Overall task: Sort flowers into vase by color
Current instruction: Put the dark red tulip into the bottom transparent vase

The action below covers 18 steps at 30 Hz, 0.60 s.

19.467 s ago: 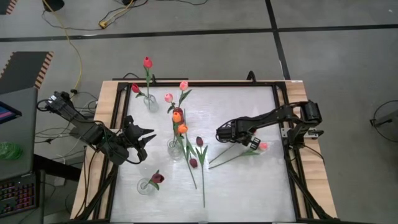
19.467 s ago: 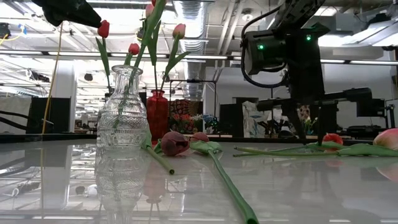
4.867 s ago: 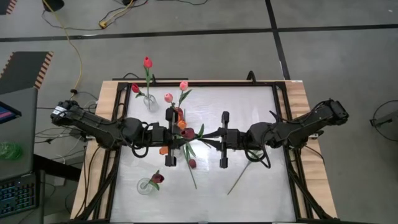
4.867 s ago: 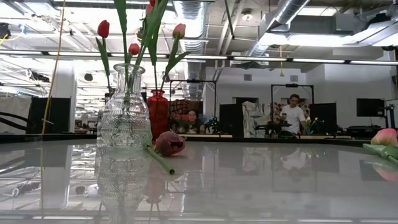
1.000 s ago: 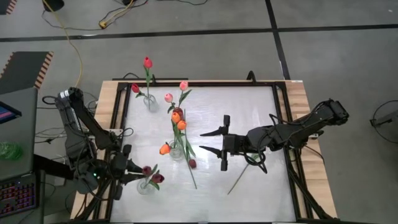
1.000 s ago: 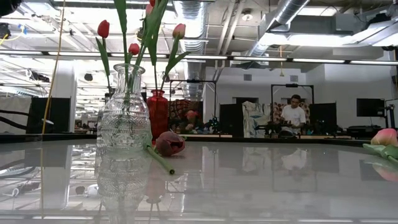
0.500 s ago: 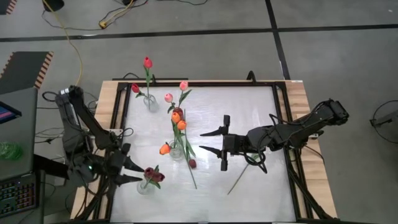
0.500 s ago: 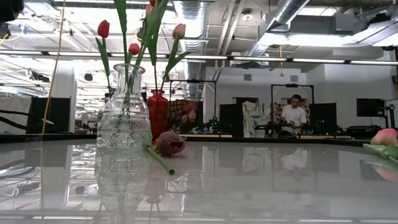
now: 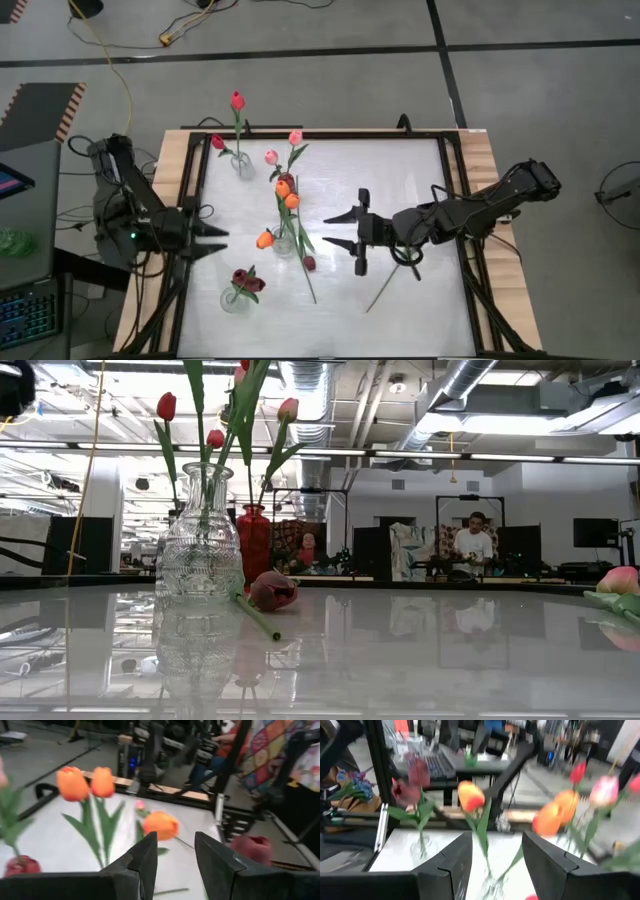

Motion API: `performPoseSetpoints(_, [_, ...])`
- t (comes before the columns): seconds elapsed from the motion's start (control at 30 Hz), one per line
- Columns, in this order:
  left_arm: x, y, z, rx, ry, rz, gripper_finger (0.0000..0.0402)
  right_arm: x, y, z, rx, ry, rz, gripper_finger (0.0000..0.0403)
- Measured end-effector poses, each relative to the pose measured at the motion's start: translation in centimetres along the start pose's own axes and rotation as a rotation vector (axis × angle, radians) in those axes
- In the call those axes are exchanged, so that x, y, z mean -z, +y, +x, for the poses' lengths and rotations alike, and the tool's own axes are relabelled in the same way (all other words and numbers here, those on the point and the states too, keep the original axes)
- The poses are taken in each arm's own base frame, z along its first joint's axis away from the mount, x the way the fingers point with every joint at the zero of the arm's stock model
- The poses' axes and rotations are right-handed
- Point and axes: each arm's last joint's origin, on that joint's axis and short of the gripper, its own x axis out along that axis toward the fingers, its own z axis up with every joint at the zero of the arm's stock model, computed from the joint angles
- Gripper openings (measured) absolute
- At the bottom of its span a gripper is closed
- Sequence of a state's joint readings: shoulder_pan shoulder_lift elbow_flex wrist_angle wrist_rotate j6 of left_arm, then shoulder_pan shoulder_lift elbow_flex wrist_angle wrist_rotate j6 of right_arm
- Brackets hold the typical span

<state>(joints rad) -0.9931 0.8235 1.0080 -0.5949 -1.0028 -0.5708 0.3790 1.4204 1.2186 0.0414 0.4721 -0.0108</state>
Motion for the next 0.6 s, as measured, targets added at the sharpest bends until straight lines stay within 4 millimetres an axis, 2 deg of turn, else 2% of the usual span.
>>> performPoseSetpoints(0.27, [-0.5, 2.3, 2.4, -0.139, 0.046, 0.044, 0.0118, 2.8, -0.2, 1.3, 0.039, 0.200, 0.099, 0.0198])
performPoseSetpoints(0.47, [-0.9, 4.0, 3.6, -0.190, 0.097, 0.089, 0.0118, 6.1, 0.4, 4.1, 0.060, 0.313, 0.035, 0.0198])
performPoseSetpoints(0.6, [-1.2, 4.9, 4.1, -0.206, 0.115, 0.088, 0.0118, 8.2, -0.1, 6.1, 0.106, 0.367, 0.058, 0.0198])
